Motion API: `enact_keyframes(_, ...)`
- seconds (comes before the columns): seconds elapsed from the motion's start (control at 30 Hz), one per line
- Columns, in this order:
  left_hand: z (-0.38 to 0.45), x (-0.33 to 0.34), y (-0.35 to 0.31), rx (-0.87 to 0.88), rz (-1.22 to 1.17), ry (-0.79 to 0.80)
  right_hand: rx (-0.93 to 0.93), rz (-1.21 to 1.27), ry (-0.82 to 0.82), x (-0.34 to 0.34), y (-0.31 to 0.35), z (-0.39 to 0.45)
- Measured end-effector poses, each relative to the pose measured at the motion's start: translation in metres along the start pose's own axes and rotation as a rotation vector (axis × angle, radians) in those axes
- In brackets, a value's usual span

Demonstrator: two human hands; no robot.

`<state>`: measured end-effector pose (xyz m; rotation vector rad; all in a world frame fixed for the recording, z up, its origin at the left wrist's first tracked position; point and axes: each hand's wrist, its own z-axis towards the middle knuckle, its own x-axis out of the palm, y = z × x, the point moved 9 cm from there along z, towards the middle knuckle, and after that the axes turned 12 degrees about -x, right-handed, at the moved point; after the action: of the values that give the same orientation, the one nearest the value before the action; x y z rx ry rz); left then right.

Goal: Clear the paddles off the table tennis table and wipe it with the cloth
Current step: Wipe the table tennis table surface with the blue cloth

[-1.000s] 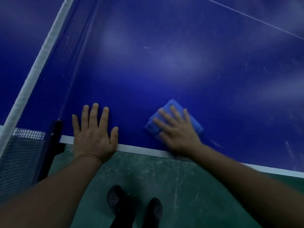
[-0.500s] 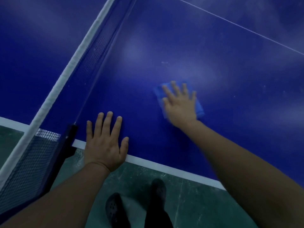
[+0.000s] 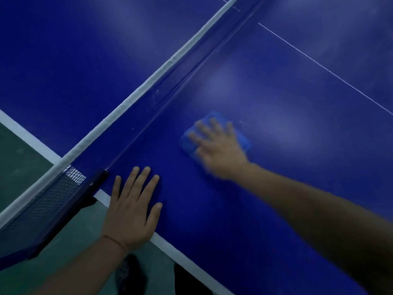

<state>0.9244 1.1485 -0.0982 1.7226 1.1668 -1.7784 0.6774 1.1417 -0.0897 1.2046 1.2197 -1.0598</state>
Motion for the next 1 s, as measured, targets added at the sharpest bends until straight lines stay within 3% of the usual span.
enact_keyframes(0.1, 0.001, 0.001, -0.001, -0.182, -0.074, -0.029, 0.826, 0.073, -0.068, -0.016, -0.170, -0.044)
enact_keyframes(0.13, 0.001, 0.001, -0.002, -0.220, -0.076, -0.039, 1.057, 0.140, -0.101, -0.019, -0.198, -0.067)
enact_keyframes(0.17, 0.002, 0.001, -0.003, -0.241, -0.077, -0.048, 1.167, 0.181, -0.108, -0.018, -0.206, -0.077)
enact_keyframes(0.23, 0.003, 0.001, -0.003, -0.251, -0.066, -0.064, 1.034, 0.145, -0.072, -0.013, -0.176, -0.055)
enact_keyframes(0.37, 0.005, 0.004, -0.003, -0.257, 0.023, -0.047, 0.070, 0.020, 0.004, 0.007, -0.007, -0.010)
enact_keyframes(0.4, 0.005, 0.005, -0.005, -0.253, 0.048, -0.028, -0.116, 0.020, 0.044, 0.010, 0.011, -0.014)
enact_keyframes(0.43, 0.005, 0.006, -0.006, -0.249, 0.065, -0.010, -0.190, 0.025, 0.074, 0.007, 0.002, -0.015)
enact_keyframes(0.5, 0.006, 0.006, -0.004, -0.259, 0.076, 0.007, 0.044, -0.017, 0.059, -0.005, -0.070, -0.009)
enact_keyframes(0.6, 0.006, 0.005, -0.005, -0.273, 0.071, 0.012, 0.703, 0.100, 0.020, -0.022, -0.192, -0.036)
enact_keyframes(0.67, 0.005, 0.004, -0.004, -0.270, 0.061, 0.004, 0.859, 0.164, 0.001, -0.020, -0.199, -0.045)
enact_keyframes(0.73, 0.006, 0.006, -0.003, -0.259, 0.054, -0.007, 0.668, 0.080, 0.004, -0.015, -0.147, -0.019)
enact_keyframes(0.83, 0.006, 0.008, -0.002, -0.250, 0.055, -0.023, -0.022, 0.022, 0.022, 0.002, -0.005, 0.028)
enact_keyframes(0.9, 0.006, 0.008, -0.001, -0.254, 0.056, -0.026, -0.352, 0.031, 0.069, 0.009, 0.039, 0.042)
enact_keyframes(0.93, 0.007, 0.008, -0.001, -0.255, 0.055, -0.023, -0.357, 0.023, 0.061, 0.005, 0.023, 0.053)
enact_keyframes(1.0, 0.007, 0.008, 0.000, -0.257, 0.058, -0.018, -0.067, -0.022, 0.023, -0.005, -0.059, 0.074)
